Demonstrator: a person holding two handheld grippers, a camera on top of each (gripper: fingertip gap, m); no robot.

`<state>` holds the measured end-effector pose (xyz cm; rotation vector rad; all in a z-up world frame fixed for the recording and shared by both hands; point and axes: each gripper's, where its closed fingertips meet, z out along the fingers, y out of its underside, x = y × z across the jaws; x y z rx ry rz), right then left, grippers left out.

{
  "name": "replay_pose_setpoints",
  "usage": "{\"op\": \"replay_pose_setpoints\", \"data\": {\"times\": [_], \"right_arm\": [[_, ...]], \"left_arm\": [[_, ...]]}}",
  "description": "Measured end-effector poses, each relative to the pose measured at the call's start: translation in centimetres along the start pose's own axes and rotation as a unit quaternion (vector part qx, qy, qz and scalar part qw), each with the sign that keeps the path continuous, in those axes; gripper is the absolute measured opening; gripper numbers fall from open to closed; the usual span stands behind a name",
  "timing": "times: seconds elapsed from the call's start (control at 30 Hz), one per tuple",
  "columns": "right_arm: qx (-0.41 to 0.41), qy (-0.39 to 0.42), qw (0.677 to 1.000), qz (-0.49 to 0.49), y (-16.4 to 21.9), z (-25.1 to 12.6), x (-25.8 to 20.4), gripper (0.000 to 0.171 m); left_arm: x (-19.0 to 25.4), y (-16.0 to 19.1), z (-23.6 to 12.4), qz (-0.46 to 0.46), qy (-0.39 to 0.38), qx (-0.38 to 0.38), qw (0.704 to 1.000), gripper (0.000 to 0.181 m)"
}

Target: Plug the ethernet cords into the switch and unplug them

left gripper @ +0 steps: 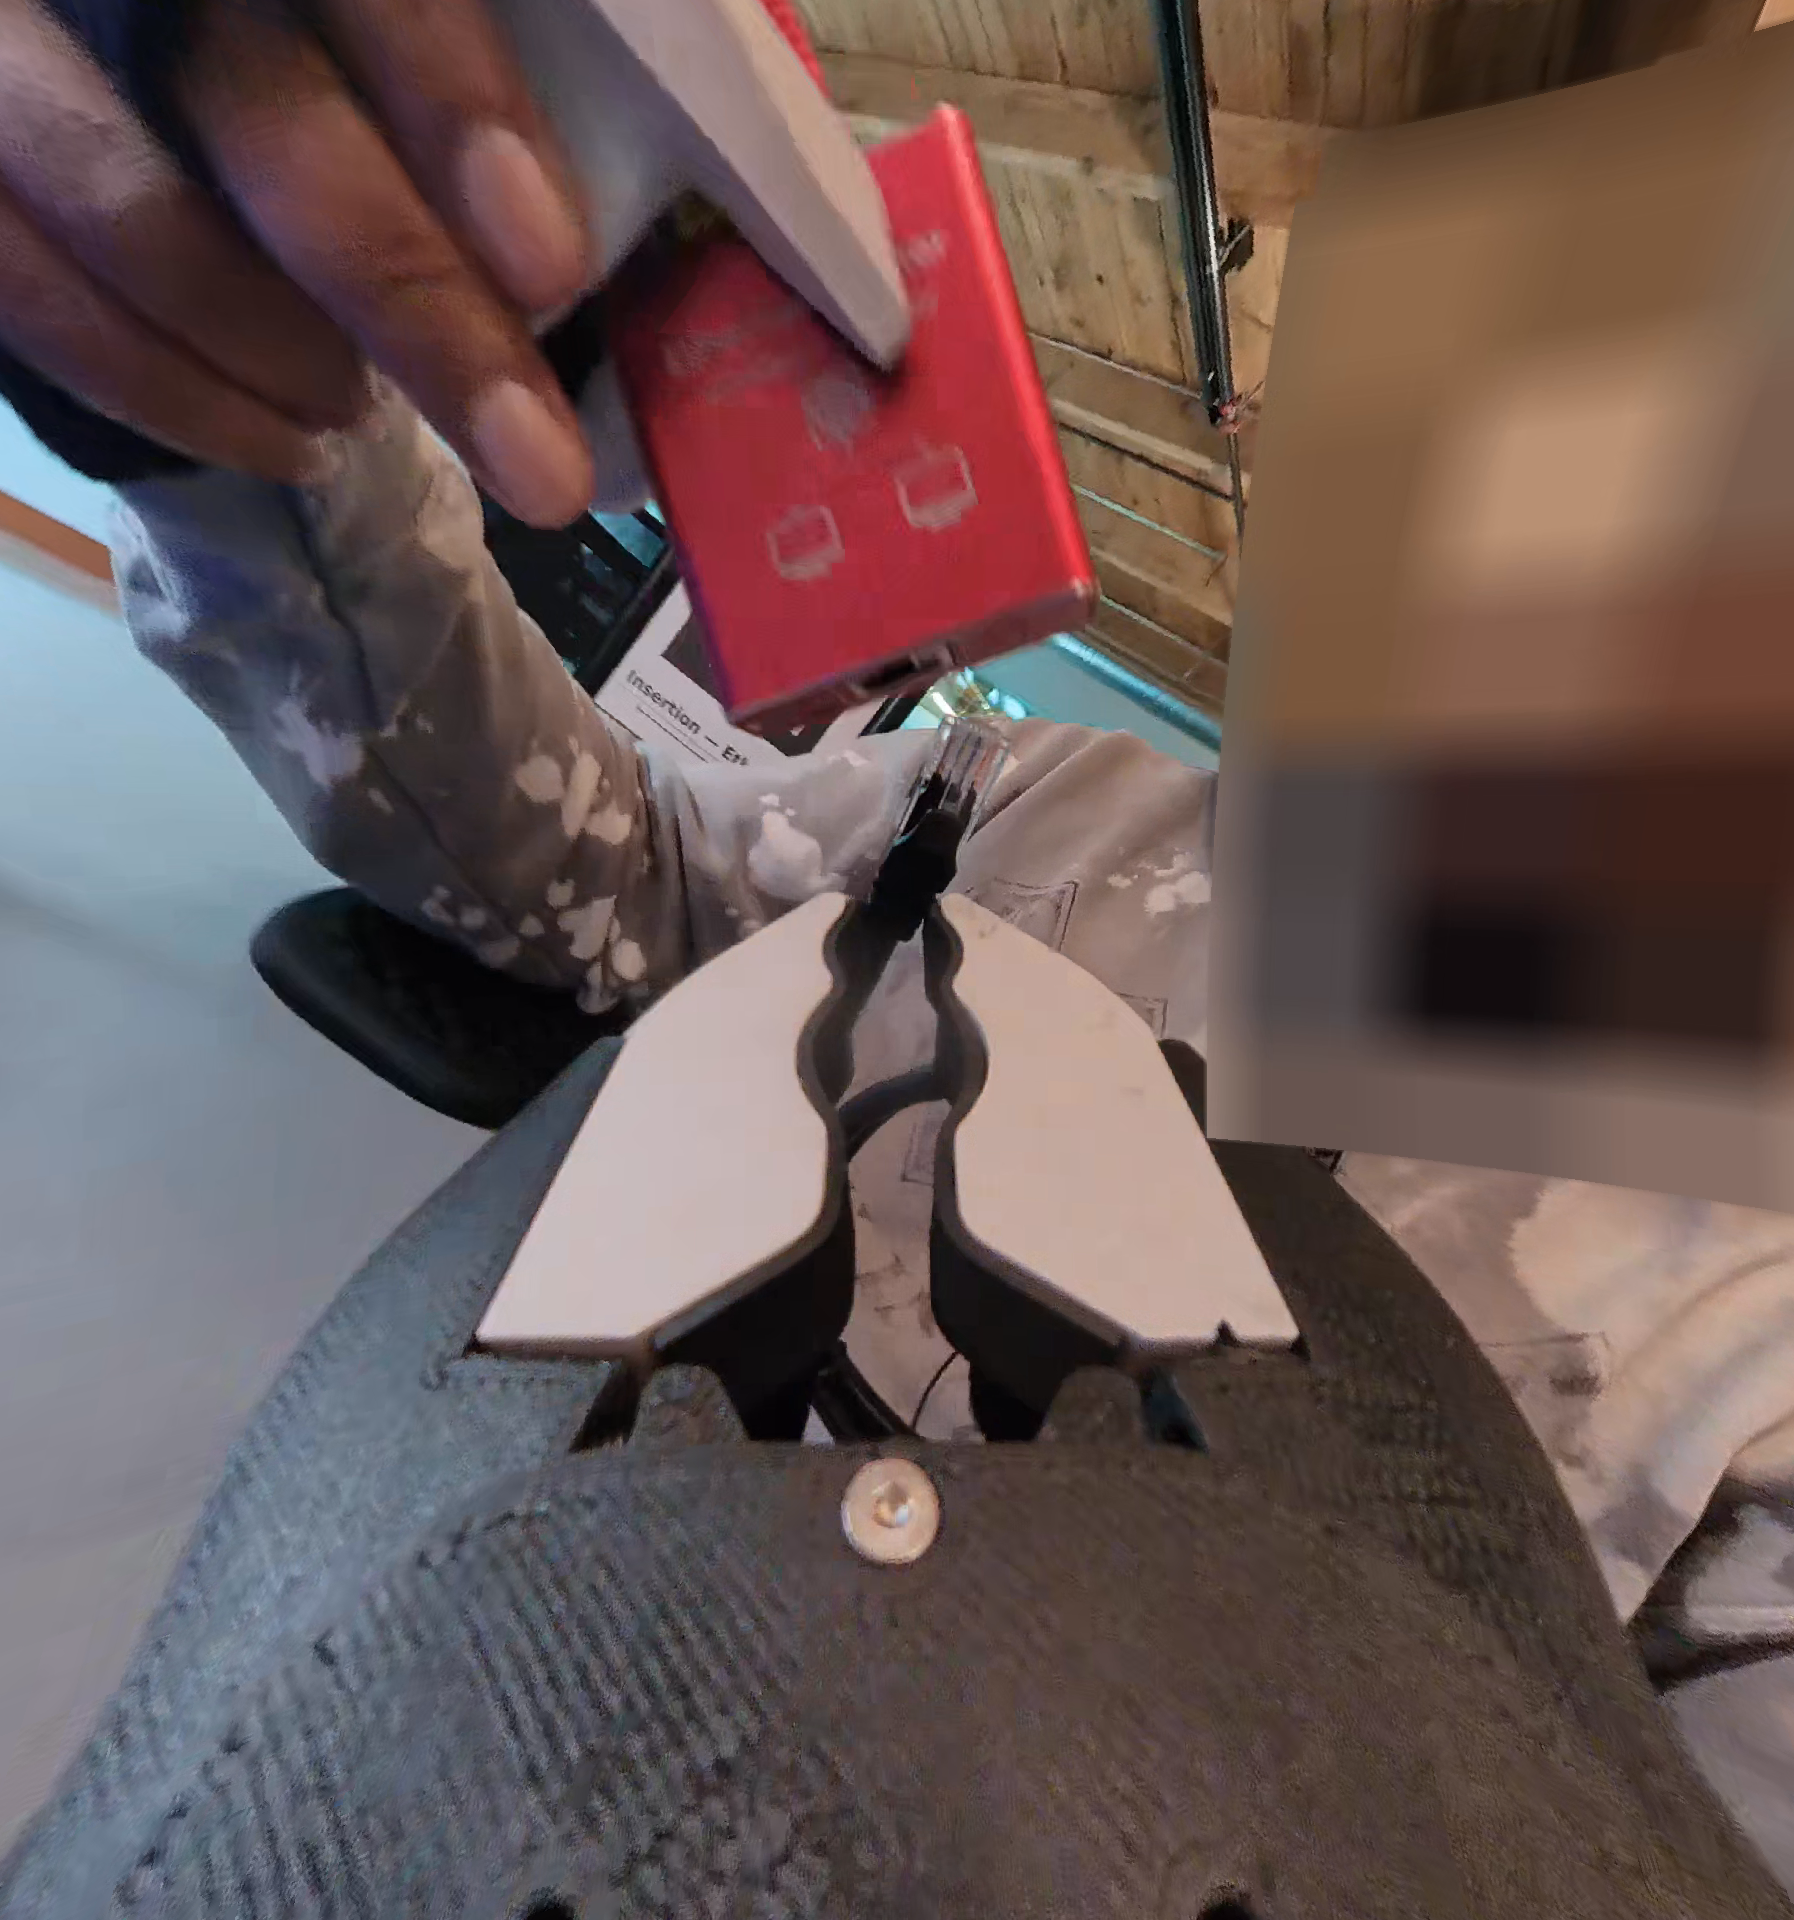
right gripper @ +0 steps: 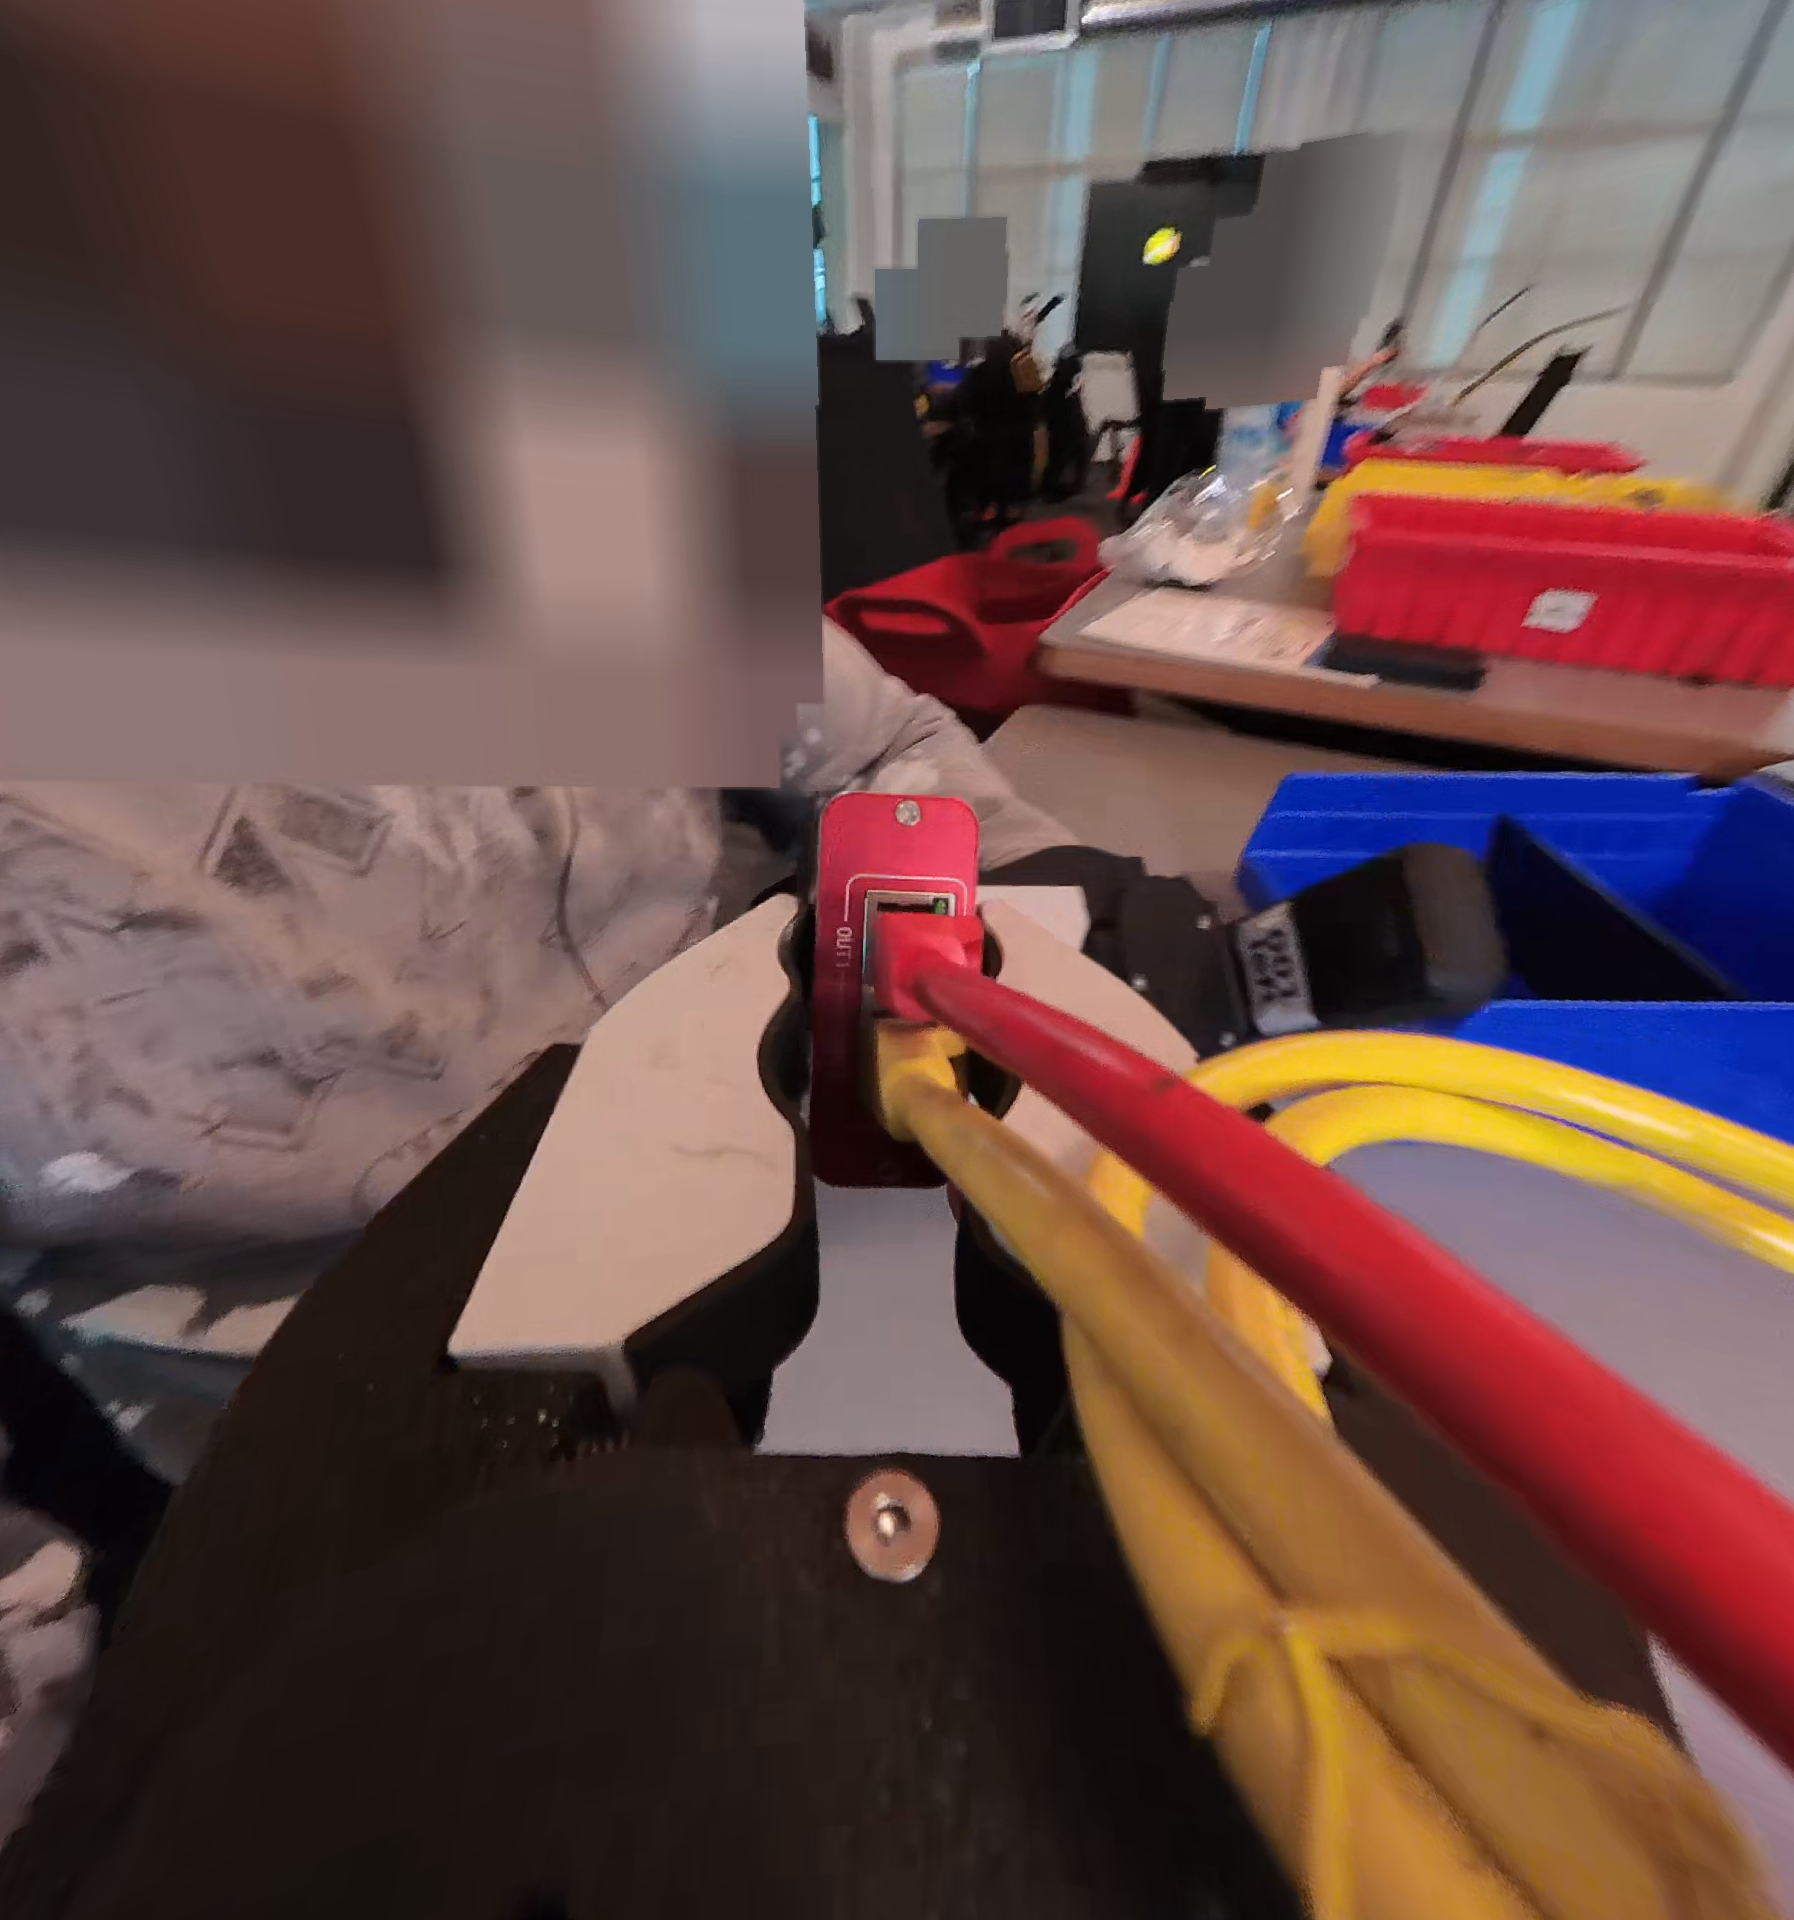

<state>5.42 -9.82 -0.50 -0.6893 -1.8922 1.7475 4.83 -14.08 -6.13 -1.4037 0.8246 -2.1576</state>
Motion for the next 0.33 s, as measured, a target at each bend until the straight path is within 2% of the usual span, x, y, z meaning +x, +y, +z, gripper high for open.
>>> {"op": "replay_pose_setpoints", "data": {"times": [0.1, 0.33], "right_arm": [[-0.025, -0.03, 0.999, 0.016, 1.3, 0.9, -0.4, 0.027], [-0.074, -0.037, 0.996, 0.025, 3.0, 0.8, -0.7, 0.027]], "left_arm": [[-0.8, 1.0, -0.3, -0.037, -0.006, -0.016, 0.999, 0.011], [-2.0, 2.4, -0.3, -0.115, -0.019, -0.042, 0.992, 0.011]]}}
